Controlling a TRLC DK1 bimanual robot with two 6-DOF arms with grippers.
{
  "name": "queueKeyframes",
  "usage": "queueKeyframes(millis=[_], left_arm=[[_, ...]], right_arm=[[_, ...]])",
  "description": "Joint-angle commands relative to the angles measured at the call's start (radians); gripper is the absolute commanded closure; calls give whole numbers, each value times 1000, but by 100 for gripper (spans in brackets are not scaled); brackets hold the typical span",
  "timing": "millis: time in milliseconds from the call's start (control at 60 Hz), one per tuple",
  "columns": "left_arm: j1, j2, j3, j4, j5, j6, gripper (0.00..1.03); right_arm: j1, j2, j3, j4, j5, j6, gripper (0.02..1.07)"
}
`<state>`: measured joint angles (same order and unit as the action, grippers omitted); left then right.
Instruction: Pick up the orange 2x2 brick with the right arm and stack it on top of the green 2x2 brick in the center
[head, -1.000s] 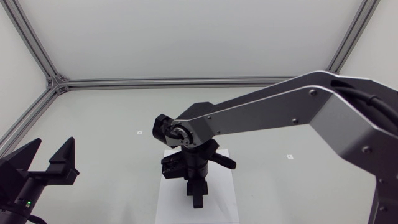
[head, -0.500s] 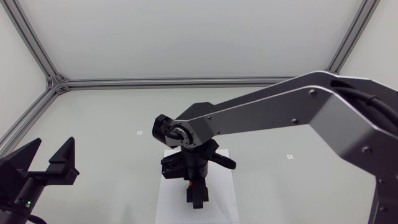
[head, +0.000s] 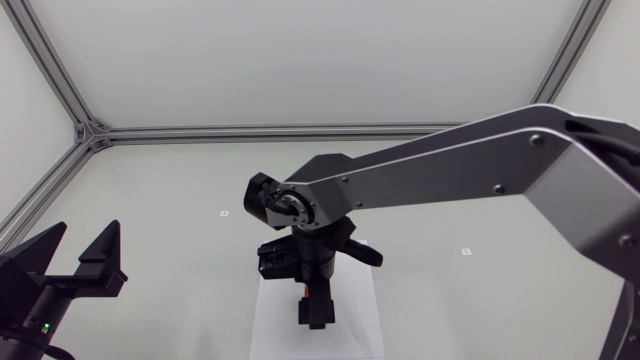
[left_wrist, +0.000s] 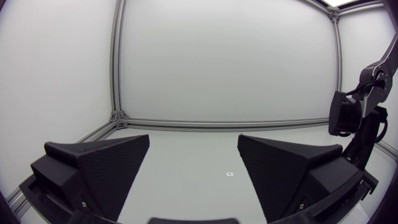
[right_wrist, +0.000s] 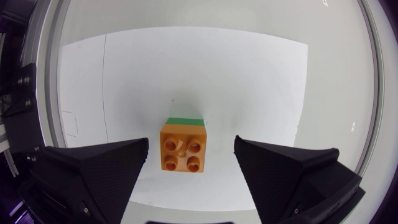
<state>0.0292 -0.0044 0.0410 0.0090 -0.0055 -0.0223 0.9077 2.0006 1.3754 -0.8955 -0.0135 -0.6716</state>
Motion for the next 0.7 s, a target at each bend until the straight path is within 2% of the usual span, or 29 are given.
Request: queueKeyframes(millis=[0,333,683], left_arm=[[3,-8,-41,-15,4,13,4],[3,-8,-41,-14,4,13,4],[3,-8,-41,-15,4,13,4]], right_arm=[[-3,-62,1,-26,4,24,7],[-18,-324,-87,-65,-16,72,7],[-216,-665,-243,26,-68,228,7]])
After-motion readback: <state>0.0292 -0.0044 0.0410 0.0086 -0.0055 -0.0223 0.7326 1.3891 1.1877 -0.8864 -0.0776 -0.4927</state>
